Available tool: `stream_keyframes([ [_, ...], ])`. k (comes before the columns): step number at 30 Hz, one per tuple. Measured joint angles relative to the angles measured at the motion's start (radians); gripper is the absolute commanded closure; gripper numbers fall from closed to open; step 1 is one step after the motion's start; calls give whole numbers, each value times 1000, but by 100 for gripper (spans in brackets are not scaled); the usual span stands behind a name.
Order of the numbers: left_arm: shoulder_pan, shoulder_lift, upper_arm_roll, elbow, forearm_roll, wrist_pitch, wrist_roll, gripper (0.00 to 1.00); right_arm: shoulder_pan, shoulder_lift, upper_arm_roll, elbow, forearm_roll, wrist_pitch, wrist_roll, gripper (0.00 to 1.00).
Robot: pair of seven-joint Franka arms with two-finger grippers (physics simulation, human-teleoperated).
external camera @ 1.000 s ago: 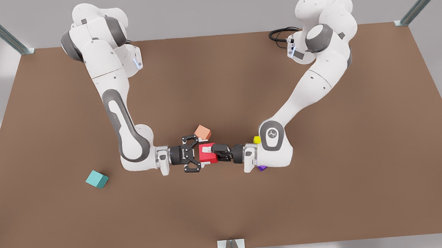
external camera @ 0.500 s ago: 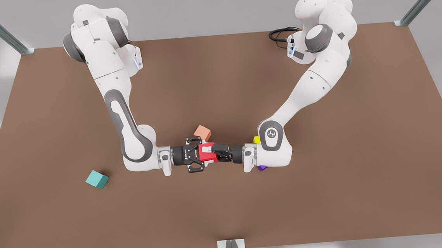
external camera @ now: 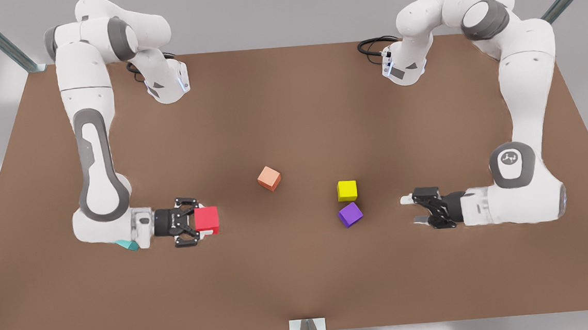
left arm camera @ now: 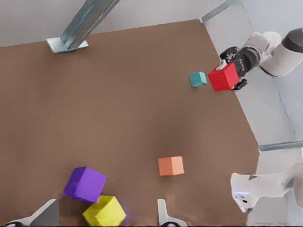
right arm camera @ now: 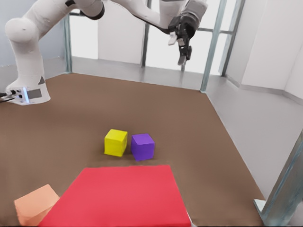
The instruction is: Pick up red wooden cube and pass to hand red wooden cube and place in blue wooden cube
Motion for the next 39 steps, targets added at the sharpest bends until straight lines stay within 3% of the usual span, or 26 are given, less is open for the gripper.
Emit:
stream_keyframes([
  [1, -4, -81, 41, -19, 129, -50, -19, 0, -20, -23, -26, 2, -131, -12, 10, 39],
  [3, -308, -424, 520, -293, 165, -64, -44, 0, -32, -43, -91, 24, -371, -22, 30, 40],
  [4, -401, -521, 643, -369, 162, -69, -59, 0, -34, -44, -118, 38, -476, -17, 39, 40],
  [6, -469, -560, 737, -411, 155, -89, -89, 0, -32, -38, -165, 49, -643, 8, 56, 41],
  [10, -494, -555, 766, -423, 148, -126, -140, 0, -23, -10, -197, 58, -836, 104, 90, 42],
  [15, -494, -551, 762, -423, 145, -165, -189, 0, -4, 28, -194, 51, -929, 214, 143, 42],
  [29, -495, -535, 761, -424, 142, -198, -273, 0, -4, 22, -189, -138, -931, 419, 255, 42],
  [39, -492, -523, 761, -424, 142, -202, -303, 0, 2, 41, -189, -171, -913, 486, 297, 42],
])
